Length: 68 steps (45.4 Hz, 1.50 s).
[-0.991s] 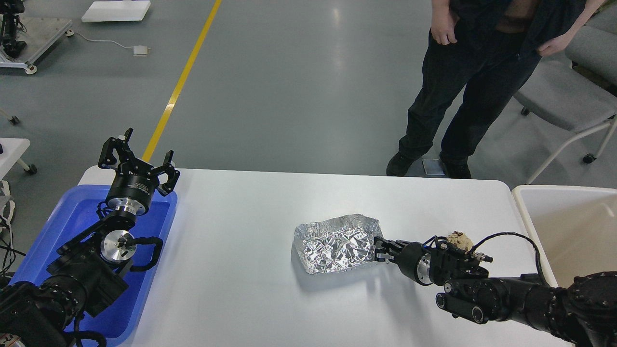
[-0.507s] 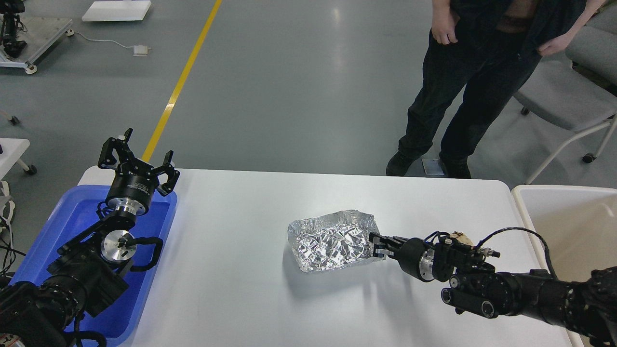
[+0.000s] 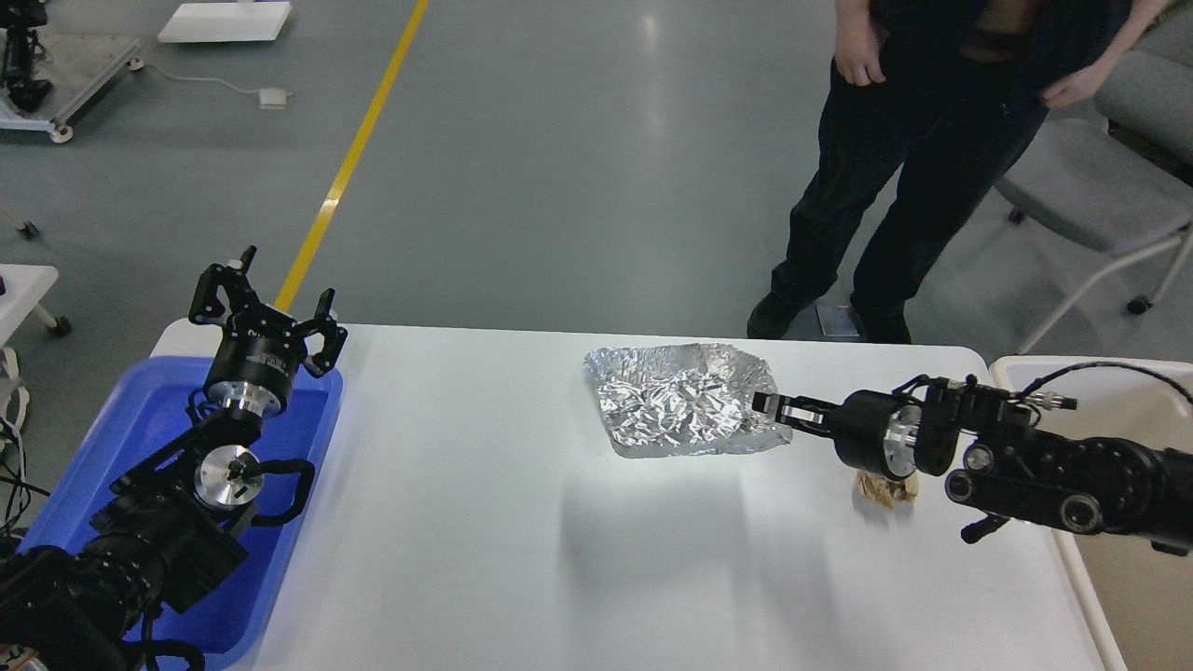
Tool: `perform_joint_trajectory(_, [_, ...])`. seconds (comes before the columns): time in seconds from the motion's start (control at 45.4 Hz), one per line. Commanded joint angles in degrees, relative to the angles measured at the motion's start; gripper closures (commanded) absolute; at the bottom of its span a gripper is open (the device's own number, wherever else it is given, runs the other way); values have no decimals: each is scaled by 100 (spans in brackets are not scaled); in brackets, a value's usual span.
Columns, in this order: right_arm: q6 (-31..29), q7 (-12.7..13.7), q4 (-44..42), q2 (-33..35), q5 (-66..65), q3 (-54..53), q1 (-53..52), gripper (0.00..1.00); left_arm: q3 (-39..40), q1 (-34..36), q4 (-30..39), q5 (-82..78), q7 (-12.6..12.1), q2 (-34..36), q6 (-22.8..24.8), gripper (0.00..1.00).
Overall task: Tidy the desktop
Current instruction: 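Lift the foil with the right gripper and carry it toward the white bin, then lower the foil into the white bin and release it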
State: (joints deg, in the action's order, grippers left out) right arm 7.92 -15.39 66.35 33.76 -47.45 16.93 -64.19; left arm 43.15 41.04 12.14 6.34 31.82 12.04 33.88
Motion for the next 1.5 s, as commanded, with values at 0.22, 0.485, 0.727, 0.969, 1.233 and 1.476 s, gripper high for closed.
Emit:
perform_joint_trajectory(0.22, [-2022, 502, 888, 1905, 474, -1314, -858, 100, 0, 0, 8, -1, 0, 0, 4, 0])
perform_joint_trajectory(0.485, [-2101, 739, 485, 2231, 439, -1614, -1017, 100, 0, 0, 8, -1, 0, 0, 4, 0])
perform_joint_trajectory(0.727, [-1846, 678, -1246, 2178, 368, -1518, -551, 100, 0, 0, -1, -1, 0, 0, 4, 0])
perform_joint_trajectory(0.969, [-1451, 651, -2872, 1854, 456, -1526, 292, 100, 0, 0, 8, -1, 0, 0, 4, 0])
perform_joint_trajectory(1.233, [-950, 713, -5007, 958, 1562, -1588, 1119, 100, 0, 0, -1, -1, 0, 0, 4, 0])
perform_joint_trajectory(1.476, [-889, 932, -6511, 122, 2477, -1667, 1637, 100, 0, 0, -1, -1, 0, 0, 4, 0])
